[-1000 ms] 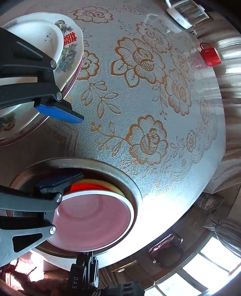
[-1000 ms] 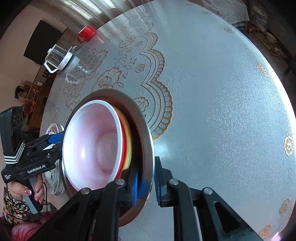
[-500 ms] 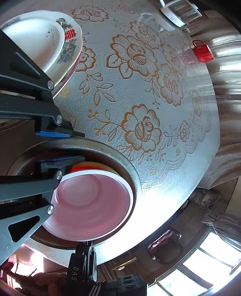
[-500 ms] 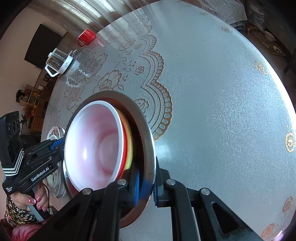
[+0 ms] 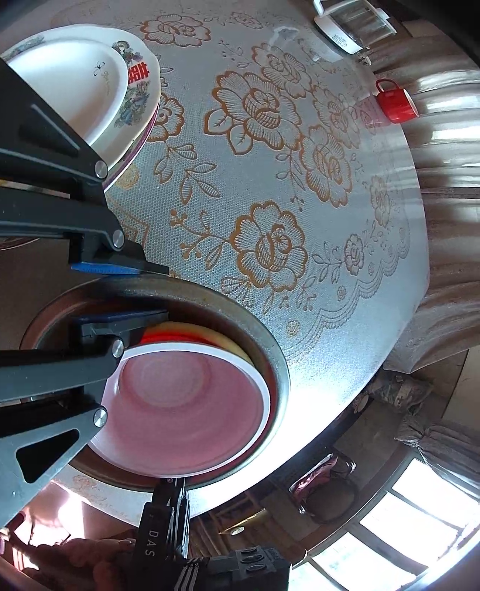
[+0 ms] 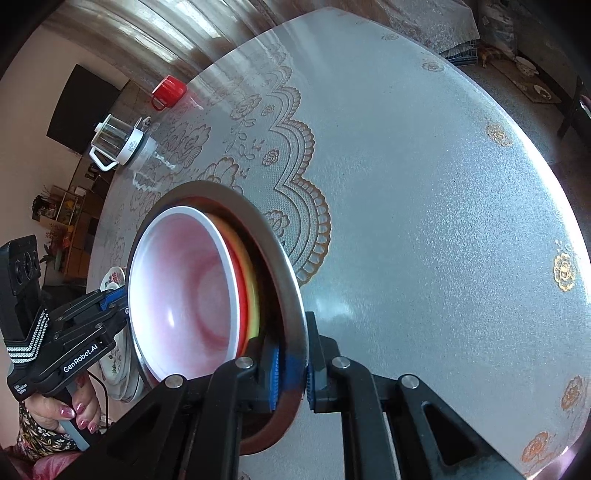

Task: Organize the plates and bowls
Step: 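Lift the steel basin with the right gripper over the plate stack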

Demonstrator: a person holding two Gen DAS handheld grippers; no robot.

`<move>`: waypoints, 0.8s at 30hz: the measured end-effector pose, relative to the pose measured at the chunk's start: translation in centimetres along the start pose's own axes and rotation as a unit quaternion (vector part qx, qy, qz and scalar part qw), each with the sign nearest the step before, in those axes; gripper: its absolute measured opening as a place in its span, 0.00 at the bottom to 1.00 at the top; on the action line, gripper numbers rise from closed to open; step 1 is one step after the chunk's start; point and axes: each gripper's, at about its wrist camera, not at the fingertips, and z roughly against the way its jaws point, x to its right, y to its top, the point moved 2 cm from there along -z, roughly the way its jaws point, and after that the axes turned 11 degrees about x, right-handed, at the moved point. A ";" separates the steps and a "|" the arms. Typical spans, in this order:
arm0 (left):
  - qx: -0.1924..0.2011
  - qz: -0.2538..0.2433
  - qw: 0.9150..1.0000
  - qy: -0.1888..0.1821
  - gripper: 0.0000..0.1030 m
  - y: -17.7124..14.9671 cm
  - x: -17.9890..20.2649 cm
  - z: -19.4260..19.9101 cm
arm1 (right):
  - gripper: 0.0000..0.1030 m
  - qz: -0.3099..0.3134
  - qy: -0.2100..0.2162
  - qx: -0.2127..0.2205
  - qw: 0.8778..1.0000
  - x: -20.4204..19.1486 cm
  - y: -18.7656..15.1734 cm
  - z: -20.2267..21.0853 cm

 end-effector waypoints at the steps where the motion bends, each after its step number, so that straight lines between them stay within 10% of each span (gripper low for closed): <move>1: 0.004 0.002 1.000 0.000 0.14 0.0 0.0 0.4 | 0.10 -0.001 0.000 0.002 1.000 -0.1 0.1 0.1; 24: 0.083 0.080 0.993 0.011 0.14 -0.9 -7.1 10.4 | 0.10 0.056 0.048 0.017 0.997 -9.4 1.0 2.0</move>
